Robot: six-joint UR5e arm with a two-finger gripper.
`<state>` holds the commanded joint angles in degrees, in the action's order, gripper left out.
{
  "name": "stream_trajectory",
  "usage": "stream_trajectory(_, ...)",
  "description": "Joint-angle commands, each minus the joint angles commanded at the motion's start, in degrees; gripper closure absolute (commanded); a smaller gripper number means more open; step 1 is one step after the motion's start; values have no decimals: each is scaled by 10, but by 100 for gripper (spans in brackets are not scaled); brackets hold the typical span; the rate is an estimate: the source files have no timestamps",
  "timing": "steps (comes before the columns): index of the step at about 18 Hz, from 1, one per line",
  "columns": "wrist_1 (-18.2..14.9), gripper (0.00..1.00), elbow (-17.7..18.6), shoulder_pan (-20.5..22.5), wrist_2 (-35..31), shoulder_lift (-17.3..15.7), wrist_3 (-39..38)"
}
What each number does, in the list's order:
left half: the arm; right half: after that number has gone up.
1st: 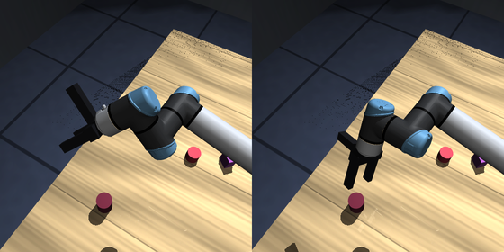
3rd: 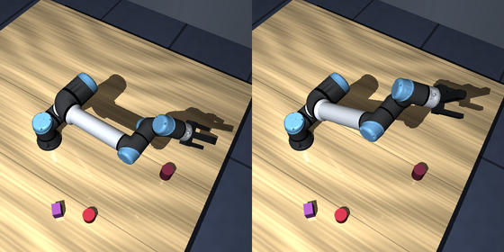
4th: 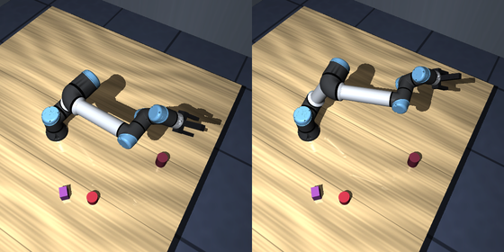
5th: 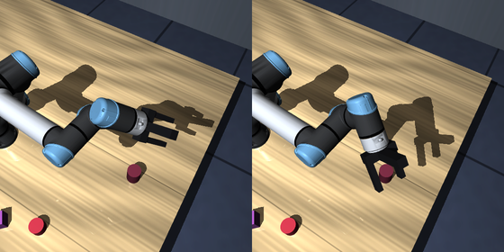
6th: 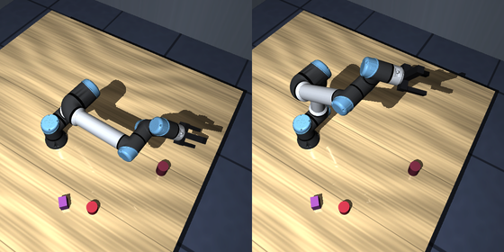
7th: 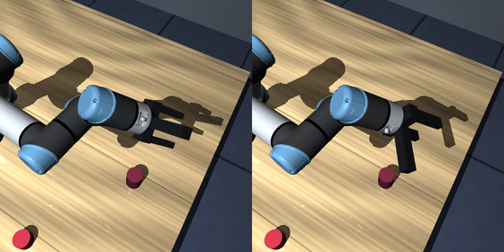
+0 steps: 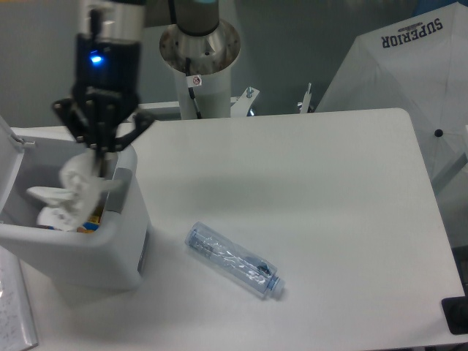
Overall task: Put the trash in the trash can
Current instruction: 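Carry the tissue over the white bin and open the gripper, then move the open gripper back over the clear plastic bottle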
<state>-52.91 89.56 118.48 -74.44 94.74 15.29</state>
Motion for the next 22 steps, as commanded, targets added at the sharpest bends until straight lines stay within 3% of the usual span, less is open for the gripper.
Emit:
stream_trajectory(2, 2, 94, 1, -4, 1, 8, 3)
stream_trajectory(4, 2, 70, 0, -8, 2, 9, 15)
stream_trajectory(5, 0, 51, -2, -8, 3, 8, 21)
stream_trajectory(6, 1, 1, -4, -7, 2, 8, 22)
stream_trajectory(11, -1, 0, -7, 9, 0, 5, 18)
stream_trajectory(16, -3, 0, -27, 106, 37, 12, -4)
stream_trajectory(19, -3, 0, -33, 175, 64, 44, -5)
stream_trajectory(22, -5, 0, -42, 212, 64, 79, -6)
